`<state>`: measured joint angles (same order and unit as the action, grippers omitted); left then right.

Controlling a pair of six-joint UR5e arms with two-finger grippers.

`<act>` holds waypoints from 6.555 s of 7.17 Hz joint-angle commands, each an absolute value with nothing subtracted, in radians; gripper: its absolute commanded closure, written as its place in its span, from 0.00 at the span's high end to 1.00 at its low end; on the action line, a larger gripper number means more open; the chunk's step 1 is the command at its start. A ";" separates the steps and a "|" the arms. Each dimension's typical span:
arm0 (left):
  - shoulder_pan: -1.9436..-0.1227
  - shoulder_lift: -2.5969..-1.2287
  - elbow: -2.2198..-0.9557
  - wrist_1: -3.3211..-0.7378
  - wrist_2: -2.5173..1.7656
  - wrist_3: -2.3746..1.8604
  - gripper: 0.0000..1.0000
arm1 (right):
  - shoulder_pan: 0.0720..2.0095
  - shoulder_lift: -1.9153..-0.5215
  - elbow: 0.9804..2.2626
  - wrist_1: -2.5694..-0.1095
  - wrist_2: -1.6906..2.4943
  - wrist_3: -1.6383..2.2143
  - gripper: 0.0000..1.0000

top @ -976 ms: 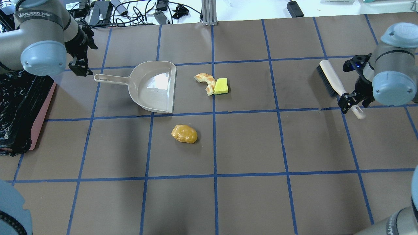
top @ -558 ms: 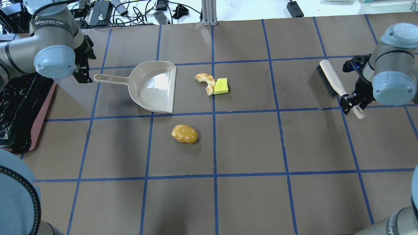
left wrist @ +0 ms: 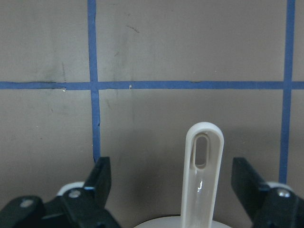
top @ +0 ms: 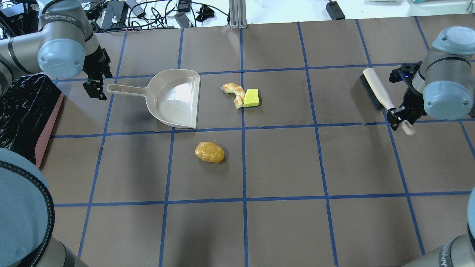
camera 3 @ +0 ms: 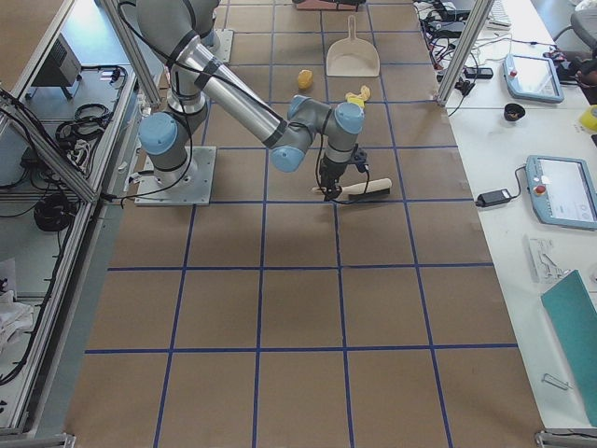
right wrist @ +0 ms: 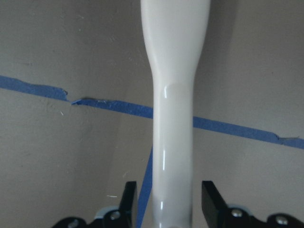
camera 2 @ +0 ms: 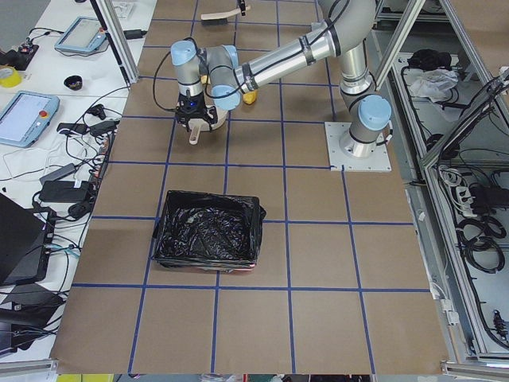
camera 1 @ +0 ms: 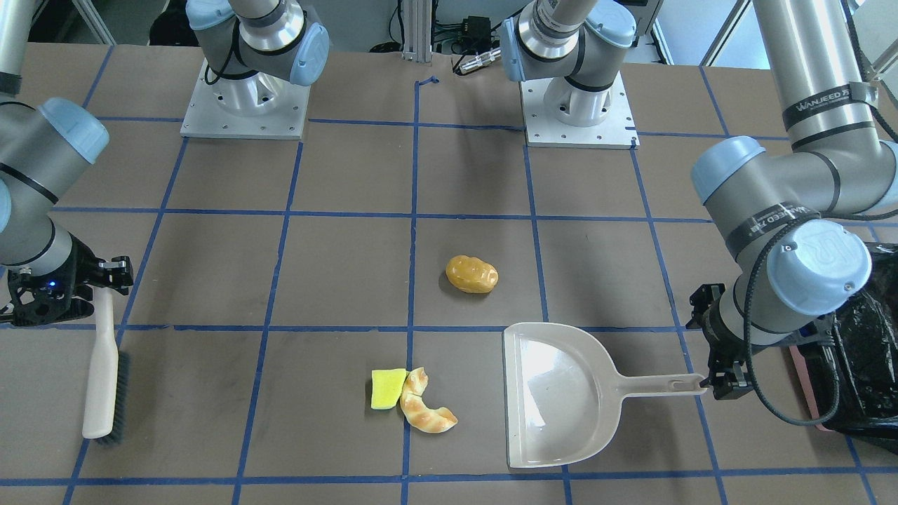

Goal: Sweep and dump trash into bin
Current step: 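Regrip the dustpan handle with the left gripper while the right gripper holds the brush, then lift the brush with the right gripper and carry it toward the sponge, then sweep the sponge and peel into the dustpan with the right gripper's brush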

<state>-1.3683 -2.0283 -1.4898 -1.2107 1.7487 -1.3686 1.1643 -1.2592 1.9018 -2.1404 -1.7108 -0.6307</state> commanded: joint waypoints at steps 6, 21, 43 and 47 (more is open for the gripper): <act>-1.368 -2.174 -1.367 -1.233 1.758 -1.382 0.85 | 1.164 -1.259 1.901 -2.141 -1.709 -0.630 0.37; -1.397 -2.167 -1.371 -1.212 1.689 -1.393 0.00 | 1.252 -1.347 1.885 -2.062 -1.654 -0.478 0.00; -1.483 -2.189 -1.359 -1.210 1.723 -1.480 0.00 | 1.821 -1.114 1.638 -1.984 -1.485 0.357 0.00; -1.485 -2.189 -1.359 -1.210 1.721 -1.480 0.00 | 1.822 -1.118 1.641 -1.896 -1.500 0.359 0.00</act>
